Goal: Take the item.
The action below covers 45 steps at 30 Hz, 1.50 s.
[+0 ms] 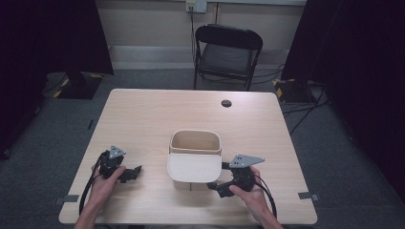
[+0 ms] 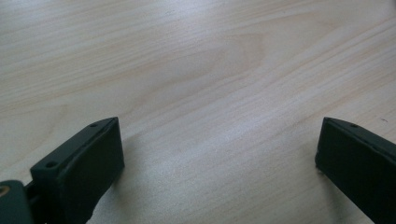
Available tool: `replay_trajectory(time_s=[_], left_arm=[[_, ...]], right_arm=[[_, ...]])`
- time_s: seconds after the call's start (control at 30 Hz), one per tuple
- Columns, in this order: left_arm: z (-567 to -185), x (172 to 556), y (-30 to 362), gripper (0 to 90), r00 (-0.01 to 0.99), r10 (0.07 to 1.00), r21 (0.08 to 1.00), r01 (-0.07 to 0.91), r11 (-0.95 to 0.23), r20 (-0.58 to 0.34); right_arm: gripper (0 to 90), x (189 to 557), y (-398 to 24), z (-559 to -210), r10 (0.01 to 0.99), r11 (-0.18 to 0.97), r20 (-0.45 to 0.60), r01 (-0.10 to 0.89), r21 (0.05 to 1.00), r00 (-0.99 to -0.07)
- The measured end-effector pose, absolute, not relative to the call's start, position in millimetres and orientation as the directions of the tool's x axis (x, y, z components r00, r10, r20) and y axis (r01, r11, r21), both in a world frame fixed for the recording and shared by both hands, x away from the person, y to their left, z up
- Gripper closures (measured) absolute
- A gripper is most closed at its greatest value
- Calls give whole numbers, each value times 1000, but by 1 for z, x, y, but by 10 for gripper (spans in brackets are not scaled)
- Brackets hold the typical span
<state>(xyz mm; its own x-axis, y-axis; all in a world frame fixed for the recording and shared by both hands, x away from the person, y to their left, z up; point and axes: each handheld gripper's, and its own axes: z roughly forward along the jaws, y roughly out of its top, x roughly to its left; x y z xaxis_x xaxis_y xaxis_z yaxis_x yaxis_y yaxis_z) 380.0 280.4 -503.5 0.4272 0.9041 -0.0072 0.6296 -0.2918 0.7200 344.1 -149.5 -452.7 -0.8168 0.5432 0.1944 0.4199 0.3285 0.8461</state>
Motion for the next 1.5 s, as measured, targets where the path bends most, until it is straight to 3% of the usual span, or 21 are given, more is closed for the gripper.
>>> replay_trajectory(time_s=[1.5], left_arm=[[-503, 380, 280, 6, 428, 904, 720, 630, -292, -8]], right_arm=[[88, 340, -150, -438, 566, 274, 166, 375, 886, -807]])
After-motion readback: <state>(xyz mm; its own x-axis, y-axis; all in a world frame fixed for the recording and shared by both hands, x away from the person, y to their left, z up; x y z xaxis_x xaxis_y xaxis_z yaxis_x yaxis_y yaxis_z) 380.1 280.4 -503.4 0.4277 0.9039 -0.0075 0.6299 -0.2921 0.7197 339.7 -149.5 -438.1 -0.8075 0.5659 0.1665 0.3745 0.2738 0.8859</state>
